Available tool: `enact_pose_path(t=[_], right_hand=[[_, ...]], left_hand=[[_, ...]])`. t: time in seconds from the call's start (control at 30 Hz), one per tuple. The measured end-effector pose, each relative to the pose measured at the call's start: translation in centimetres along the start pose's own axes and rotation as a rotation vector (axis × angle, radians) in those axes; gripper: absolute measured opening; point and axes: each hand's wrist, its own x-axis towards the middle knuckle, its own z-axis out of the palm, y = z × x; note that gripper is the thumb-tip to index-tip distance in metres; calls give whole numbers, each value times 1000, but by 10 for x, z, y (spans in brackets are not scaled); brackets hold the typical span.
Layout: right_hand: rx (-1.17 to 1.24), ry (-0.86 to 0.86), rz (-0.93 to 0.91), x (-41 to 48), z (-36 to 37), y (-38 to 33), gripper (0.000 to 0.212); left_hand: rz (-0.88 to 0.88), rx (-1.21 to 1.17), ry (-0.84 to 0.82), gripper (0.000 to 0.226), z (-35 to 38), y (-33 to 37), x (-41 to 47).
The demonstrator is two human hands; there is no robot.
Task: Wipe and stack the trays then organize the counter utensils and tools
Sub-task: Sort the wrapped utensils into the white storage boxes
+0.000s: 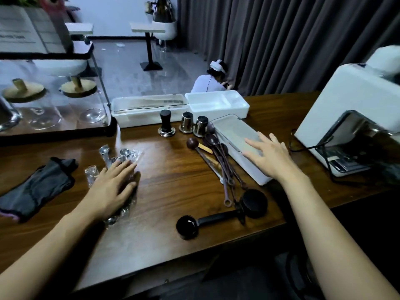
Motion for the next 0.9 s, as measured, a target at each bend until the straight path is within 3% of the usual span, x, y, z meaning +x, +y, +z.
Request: enact_pose_path(t=[0.13,0.33,0.5,0.73,0.9], right_hand=[[91,-128,5,-1,-7,13,72],[6,-162,16,2,-9,17,90],[53,-103,97,-2,-3,26,95],[56,3,151,-14,-17,23,85],[99,83,82,-29,-49,-15,83]], left_hand=[[-36,72,-77,79,2,-4,0],[-55,95,-107,77,-1,-7,-11],[-85,81,-104,77,-3,-11,-20],[-92,55,-81,78,-5,-11,-22],[-93,44,-68,80,-6,-11,-22]])
